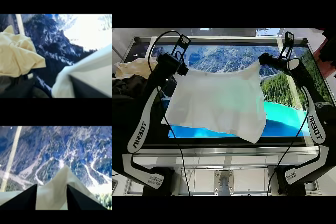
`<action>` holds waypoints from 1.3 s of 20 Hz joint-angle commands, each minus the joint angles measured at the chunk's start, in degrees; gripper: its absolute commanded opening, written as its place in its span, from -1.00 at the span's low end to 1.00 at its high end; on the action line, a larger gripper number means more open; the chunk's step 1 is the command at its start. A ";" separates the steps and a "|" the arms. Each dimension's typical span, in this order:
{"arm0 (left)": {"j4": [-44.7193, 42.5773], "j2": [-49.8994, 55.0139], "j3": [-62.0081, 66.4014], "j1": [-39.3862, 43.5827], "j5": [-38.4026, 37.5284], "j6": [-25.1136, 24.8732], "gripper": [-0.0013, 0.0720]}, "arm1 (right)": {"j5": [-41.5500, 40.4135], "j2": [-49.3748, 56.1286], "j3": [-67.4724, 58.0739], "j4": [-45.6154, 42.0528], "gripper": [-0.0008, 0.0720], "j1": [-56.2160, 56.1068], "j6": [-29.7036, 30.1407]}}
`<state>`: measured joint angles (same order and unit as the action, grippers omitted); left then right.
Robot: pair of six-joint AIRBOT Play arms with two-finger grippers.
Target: Fold the shirts.
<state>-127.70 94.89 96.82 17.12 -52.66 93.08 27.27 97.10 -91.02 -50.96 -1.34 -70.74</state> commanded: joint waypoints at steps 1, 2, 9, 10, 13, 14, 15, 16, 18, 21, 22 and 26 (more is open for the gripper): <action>-10.82 0.50 5.38 -0.66 -1.62 7.82 0.79 | -4.85 -0.66 0.09 -0.57 0.20 0.44 0.02; -13.79 -0.74 7.89 -1.18 -4.07 7.82 0.79 | -1.68 -2.54 0.09 -2.49 0.19 2.23 -0.07; 3.85 -19.08 -0.68 -17.07 -14.60 10.82 0.79 | 40.50 -16.76 5.05 -16.87 0.19 21.92 -2.51; 7.76 -22.62 -8.04 -19.58 -13.55 10.82 0.79 | 44.41 -18.36 8.59 -15.82 0.19 24.09 -0.90; 14.71 -33.24 -32.57 -23.23 -9.46 10.88 0.79 | 50.82 -21.18 22.80 -8.02 0.19 28.50 1.22; 16.20 -35.69 -38.88 -23.43 -9.09 10.88 0.79 | 51.84 -21.27 27.39 -5.25 0.20 28.94 1.99; 17.79 -37.79 -44.24 -23.45 -8.35 10.91 0.79 | 51.91 -21.27 31.65 -3.26 0.20 28.87 2.29; 20.24 -39.01 -47.65 -23.52 -7.54 10.88 0.79 | 51.89 -21.27 35.82 -0.85 0.20 28.74 2.84; 27.12 -39.23 -51.06 -23.54 -8.00 10.51 0.79 | 51.93 -21.27 42.14 2.45 0.20 28.79 3.54; 34.84 -39.21 -53.20 -23.54 -6.58 8.70 0.79 | 51.78 -21.27 48.89 2.47 0.20 28.74 3.56; 35.76 -39.21 -53.20 -23.52 -6.62 8.15 0.79 | 51.39 -21.27 50.75 2.45 0.20 28.76 3.54; 36.46 -39.21 -53.20 -23.52 -9.07 7.28 0.79 | 45.77 -21.27 57.70 4.39 0.20 28.74 3.58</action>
<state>-94.15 55.92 44.56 -6.31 -60.40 101.47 76.07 75.88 -38.50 -48.77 27.31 -67.33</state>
